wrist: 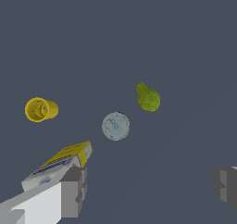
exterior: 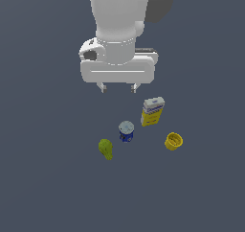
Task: Pick up a designated object from a clutter of objects.
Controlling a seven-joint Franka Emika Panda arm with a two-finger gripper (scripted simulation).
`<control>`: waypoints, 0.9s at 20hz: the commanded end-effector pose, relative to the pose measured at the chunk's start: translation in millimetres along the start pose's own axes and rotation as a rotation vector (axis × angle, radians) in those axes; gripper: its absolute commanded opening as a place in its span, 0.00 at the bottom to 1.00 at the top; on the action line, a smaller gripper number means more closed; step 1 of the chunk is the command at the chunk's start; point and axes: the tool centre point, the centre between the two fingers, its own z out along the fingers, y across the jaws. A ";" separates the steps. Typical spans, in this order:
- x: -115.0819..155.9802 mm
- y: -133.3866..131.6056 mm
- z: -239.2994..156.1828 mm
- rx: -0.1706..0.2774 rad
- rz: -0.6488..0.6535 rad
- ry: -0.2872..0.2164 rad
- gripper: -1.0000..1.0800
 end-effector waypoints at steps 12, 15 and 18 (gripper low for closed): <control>-3.3 -2.1 -11.3 0.010 -0.003 0.004 0.96; -1.6 -1.0 -8.5 0.009 -0.003 0.004 0.96; 2.9 0.9 -1.6 0.008 -0.005 0.003 0.96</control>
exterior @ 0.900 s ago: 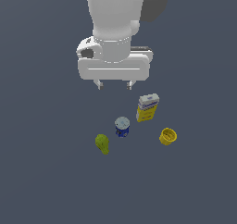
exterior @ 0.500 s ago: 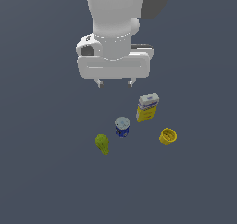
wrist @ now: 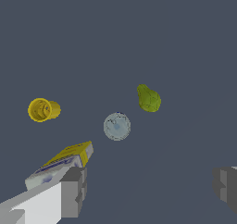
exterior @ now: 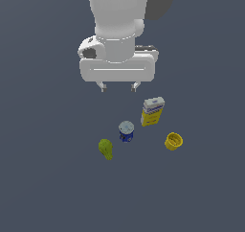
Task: Pick up a designated object from a clutter of objects.
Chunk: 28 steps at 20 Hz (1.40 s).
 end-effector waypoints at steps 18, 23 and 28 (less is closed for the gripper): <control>60.1 42.5 140.2 -0.018 -0.036 -0.019 0.96; 69.3 56.8 187.9 -0.022 -0.048 -0.026 0.96; 72.9 66.9 222.1 -0.025 -0.056 -0.030 0.96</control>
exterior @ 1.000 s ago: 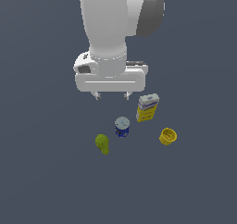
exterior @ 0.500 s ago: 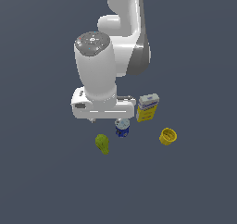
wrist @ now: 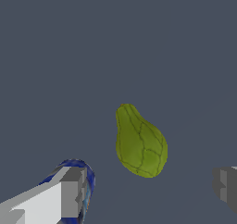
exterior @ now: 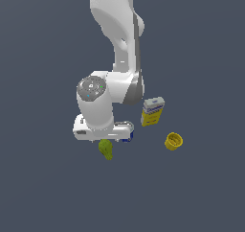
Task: Pick up a designated object from a clutter of objects.
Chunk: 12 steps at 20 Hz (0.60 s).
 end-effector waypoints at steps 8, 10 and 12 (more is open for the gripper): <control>3.0 9.2 33.7 -0.003 -0.009 -0.003 0.96; 2.4 8.9 32.9 -0.003 -0.008 -0.004 0.96; 2.4 8.9 34.5 -0.003 -0.008 -0.004 0.96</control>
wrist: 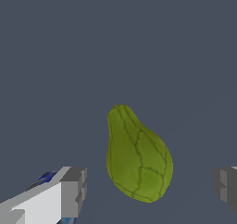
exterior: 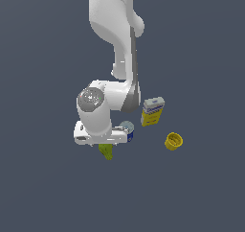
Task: Pick up a designated object from a clutter of objects.
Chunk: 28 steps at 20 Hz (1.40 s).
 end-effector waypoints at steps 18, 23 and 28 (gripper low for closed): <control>0.5 0.3 50.7 0.000 -0.001 0.001 0.00; 0.5 0.3 50.7 0.000 -0.001 0.001 0.00; 0.1 0.6 48.7 0.000 -0.001 0.001 0.00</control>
